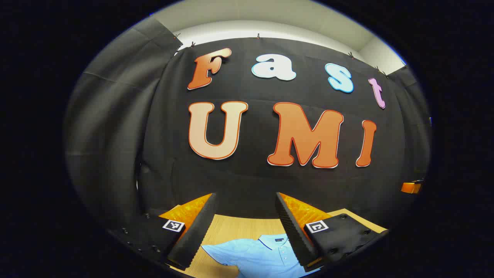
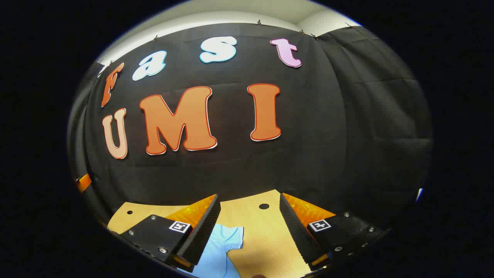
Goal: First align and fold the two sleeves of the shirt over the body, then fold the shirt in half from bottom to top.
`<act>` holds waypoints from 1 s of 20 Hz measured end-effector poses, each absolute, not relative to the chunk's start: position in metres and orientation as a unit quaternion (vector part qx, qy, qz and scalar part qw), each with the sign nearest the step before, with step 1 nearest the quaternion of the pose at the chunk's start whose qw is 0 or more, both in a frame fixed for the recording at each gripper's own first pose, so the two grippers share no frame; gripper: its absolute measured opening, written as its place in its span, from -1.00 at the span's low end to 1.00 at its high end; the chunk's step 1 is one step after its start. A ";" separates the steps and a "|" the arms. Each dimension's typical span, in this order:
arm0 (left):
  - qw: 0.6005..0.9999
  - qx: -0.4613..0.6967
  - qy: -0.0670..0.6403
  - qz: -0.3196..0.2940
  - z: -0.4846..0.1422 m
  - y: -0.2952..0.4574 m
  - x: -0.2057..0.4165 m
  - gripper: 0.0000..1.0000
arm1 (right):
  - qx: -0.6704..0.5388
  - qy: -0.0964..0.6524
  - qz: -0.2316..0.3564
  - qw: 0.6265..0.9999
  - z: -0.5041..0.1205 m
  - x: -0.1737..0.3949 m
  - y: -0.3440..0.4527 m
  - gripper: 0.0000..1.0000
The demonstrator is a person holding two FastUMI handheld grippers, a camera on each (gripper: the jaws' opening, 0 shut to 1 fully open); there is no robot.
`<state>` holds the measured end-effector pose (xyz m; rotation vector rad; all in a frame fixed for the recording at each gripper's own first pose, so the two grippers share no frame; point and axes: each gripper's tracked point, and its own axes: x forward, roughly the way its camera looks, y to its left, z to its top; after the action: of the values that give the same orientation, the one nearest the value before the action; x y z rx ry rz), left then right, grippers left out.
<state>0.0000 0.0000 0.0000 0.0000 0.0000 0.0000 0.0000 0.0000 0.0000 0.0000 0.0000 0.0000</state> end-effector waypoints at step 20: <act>1.000 0.022 0.002 0.022 0.004 0.041 -0.010 0.96 | -0.023 0.067 0.067 0.995 -0.040 0.007 0.070 0.92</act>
<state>-0.0099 0.0412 0.0036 0.0430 0.0047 0.0446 0.0074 0.0696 -0.0396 -0.0459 0.1342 0.1347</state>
